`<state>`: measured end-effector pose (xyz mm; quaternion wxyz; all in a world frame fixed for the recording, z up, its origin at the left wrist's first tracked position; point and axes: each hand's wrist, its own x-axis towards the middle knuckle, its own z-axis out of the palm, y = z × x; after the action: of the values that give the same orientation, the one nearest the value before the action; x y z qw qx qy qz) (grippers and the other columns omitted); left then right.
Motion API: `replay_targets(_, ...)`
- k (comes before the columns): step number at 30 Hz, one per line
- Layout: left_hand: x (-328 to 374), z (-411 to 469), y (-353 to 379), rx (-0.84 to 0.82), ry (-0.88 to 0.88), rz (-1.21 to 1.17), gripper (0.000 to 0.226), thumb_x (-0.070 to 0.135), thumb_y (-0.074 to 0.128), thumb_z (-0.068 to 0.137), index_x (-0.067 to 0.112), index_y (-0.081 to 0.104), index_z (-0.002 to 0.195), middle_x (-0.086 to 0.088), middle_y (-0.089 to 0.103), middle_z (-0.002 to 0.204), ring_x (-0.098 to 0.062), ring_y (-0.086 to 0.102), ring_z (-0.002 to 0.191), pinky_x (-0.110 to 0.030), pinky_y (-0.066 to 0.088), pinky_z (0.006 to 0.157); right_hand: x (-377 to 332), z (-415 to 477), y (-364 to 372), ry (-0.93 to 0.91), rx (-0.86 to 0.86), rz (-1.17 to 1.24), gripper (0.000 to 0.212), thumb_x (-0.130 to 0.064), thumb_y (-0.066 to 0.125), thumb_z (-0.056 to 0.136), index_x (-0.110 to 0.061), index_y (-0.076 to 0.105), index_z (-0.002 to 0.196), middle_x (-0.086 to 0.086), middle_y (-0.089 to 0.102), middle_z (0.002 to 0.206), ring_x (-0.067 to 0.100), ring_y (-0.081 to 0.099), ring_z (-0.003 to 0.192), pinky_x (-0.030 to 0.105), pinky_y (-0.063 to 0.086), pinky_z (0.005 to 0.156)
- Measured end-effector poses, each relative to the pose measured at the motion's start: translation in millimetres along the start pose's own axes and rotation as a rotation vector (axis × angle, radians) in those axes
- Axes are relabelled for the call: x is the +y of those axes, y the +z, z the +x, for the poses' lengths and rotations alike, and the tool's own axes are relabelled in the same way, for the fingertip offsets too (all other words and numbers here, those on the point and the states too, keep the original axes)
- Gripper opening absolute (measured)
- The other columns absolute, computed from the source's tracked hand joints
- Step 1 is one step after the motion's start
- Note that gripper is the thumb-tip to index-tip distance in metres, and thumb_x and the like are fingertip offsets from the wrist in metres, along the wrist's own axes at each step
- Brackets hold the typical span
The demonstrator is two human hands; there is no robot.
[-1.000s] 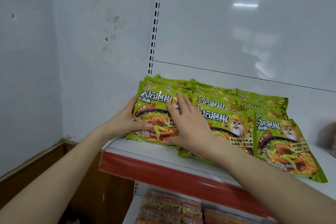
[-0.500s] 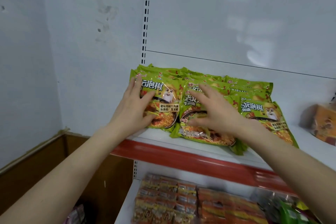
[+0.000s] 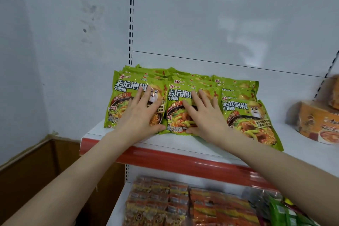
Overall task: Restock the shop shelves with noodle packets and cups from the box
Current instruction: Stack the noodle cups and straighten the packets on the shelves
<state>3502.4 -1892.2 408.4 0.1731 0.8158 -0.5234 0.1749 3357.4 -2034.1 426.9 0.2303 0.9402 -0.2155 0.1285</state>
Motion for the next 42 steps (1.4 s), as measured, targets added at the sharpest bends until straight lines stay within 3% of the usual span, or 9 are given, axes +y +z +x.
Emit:
replay_targets(6, 9.5, 7.6, 3.4, 0.066, 0.018, 0.122, 0.085, 0.061, 0.059, 0.076, 0.028, 0.023, 0.145, -0.013, -0.009, 0.156, -0.031, -0.012, 0.144, -0.054, 0.005, 0.114, -4.3, 5.3, 11.8, 0.045, 0.090, -0.008, 0.089, -0.048, 0.071, 0.072, -0.017, 0.028, 0.144, 0.020, 0.017, 0.153, 0.042, 0.010, 0.141, 0.067, 0.018, 0.105)
replay_targets(10, 17.3, 16.9, 7.5, 0.057, 0.067, 0.189, 0.086, 0.061, 0.058, 0.076, 0.030, 0.019, 0.147, -0.014, -0.014, 0.156, -0.034, -0.016, 0.142, -0.058, 0.004, 0.112, 5.0, 3.8, 10.9, -0.012, 0.045, 0.150, 0.087, -0.046, 0.063, 0.080, -0.021, 0.014, 0.147, 0.014, -0.008, 0.156, 0.033, -0.010, 0.144, 0.058, 0.012, 0.113)
replay_targets(14, 20.7, 23.3, 11.3, 0.019, 0.037, 0.218, 0.087, 0.057, 0.059, 0.079, 0.030, 0.013, 0.148, -0.013, -0.017, 0.155, -0.034, -0.019, 0.142, -0.059, 0.003, 0.112, 20.3, 1.4, -1.3, -0.003, 0.059, 0.253, 0.092, -0.047, 0.067, 0.077, -0.020, 0.014, 0.147, 0.015, -0.008, 0.156, 0.030, -0.009, 0.144, 0.045, 0.005, 0.117)
replay_targets(18, 21.9, 25.4, 14.1, 0.015, 0.027, 0.229, 0.089, 0.056, 0.058, 0.080, 0.028, 0.009, 0.148, -0.013, -0.016, 0.155, -0.034, -0.018, 0.142, -0.059, 0.003, 0.112, 22.8, 8.5, -0.3, 0.108, 0.024, 0.144, 0.108, -0.054, 0.067, 0.073, -0.019, -0.004, 0.148, 0.018, -0.008, 0.155, 0.035, -0.009, 0.143, 0.053, 0.005, 0.115)
replay_targets(28, 25.5, 26.5, 15.4, 0.014, 0.026, 0.247, 0.091, 0.058, 0.056, 0.081, 0.028, 0.003, 0.148, -0.010, -0.013, 0.156, -0.035, -0.019, 0.141, -0.062, 0.002, 0.110, 32.2, 12.5, -6.1, 0.102, 0.031, 0.247, 0.115, -0.054, 0.072, 0.068, -0.020, -0.003, 0.148, 0.015, -0.003, 0.156, 0.031, -0.007, 0.144, 0.051, 0.004, 0.115)
replay_targets(31, 26.7, 27.3, 17.4, 0.025, 0.021, 0.265, 0.091, 0.059, 0.055, 0.081, 0.029, 0.002, 0.148, -0.011, -0.012, 0.156, -0.036, -0.019, 0.141, -0.062, 0.003, 0.110, 34.6, 12.1, -4.8, 0.087, 0.017, 0.148, 0.122, -0.059, 0.071, 0.065, -0.018, -0.008, 0.147, 0.016, -0.006, 0.156, 0.031, -0.010, 0.144, 0.056, 0.002, 0.113)
replay_targets(34, 29.5, 27.7, 18.7, 0.027, 0.006, 0.280, 0.091, 0.059, 0.054, 0.082, 0.029, 0.000, 0.148, -0.012, -0.012, 0.156, -0.036, -0.018, 0.141, -0.063, 0.004, 0.110, 28.8, 11.3, 3.7, 0.060, 0.045, 0.046, 0.119, -0.059, 0.069, 0.068, -0.016, -0.010, 0.147, 0.017, -0.002, 0.156, 0.031, -0.007, 0.144, 0.057, 0.003, 0.113)
replay_targets(37, 31.2, 26.1, 15.5, 0.017, 0.006, 0.262, 0.090, 0.059, 0.055, 0.081, 0.029, 0.003, 0.148, -0.012, -0.014, 0.156, -0.036, -0.019, 0.141, -0.063, 0.002, 0.110, 34.8, 7.1, 0.9, 0.042, 0.033, 0.160, 0.116, -0.057, 0.069, 0.069, -0.018, -0.007, 0.147, 0.016, -0.005, 0.156, 0.030, -0.008, 0.144, 0.055, 0.002, 0.114)
replay_targets(42, 56.3, 21.6, 11.0, 0.019, 0.146, 0.150, 0.076, 0.052, 0.050, 0.085, 0.024, 0.017, 0.147, -0.010, -0.013, 0.156, -0.029, -0.018, 0.143, -0.056, -0.002, 0.113, 70.9, -29.3, -23.7, 0.067, 0.071, 0.488, 0.080, -0.040, 0.068, 0.079, -0.019, 0.026, 0.144, 0.011, 0.017, 0.154, 0.022, 0.015, 0.143, 0.032, 0.015, 0.114)
